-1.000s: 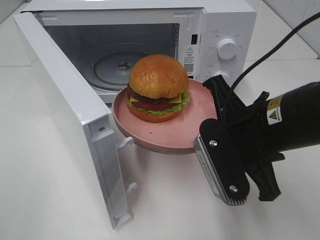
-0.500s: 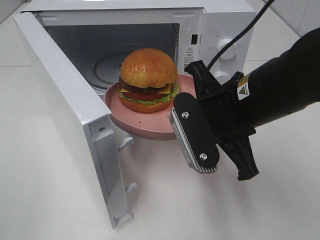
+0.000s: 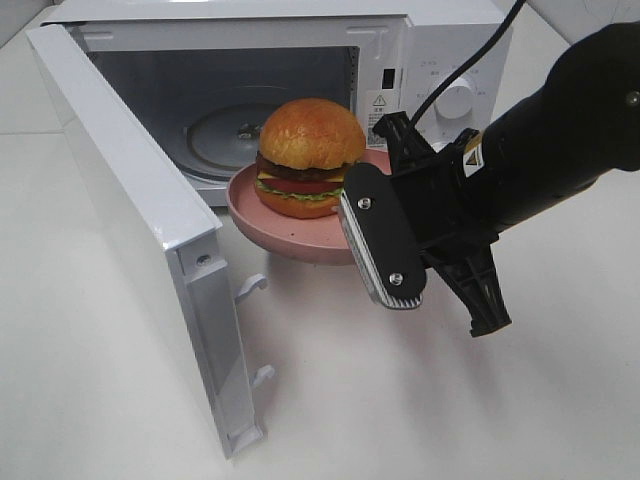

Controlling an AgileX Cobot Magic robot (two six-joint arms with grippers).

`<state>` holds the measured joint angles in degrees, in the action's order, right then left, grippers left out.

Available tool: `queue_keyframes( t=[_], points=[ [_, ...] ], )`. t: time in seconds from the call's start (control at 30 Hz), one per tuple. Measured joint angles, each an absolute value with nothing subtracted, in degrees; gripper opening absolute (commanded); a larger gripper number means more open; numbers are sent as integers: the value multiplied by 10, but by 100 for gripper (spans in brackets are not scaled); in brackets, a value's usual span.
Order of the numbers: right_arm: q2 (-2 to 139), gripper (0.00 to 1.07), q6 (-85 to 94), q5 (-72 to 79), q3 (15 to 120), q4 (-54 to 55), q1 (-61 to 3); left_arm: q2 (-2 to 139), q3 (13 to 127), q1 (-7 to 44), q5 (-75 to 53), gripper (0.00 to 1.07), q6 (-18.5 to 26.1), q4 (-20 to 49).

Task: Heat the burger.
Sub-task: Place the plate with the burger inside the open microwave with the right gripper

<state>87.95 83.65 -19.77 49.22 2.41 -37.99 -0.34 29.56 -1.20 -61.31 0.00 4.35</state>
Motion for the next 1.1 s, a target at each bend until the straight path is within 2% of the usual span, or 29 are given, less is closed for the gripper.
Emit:
queue_keyframes(
  t=[0.6,1.1],
  points=[
    [917,7,877,-185,536,25,-380,-3,296,-12,-613,93,0,44],
    [917,7,1032,-150,536,127,-380,-3,296,-12,-613,93,0,44]
  ],
)
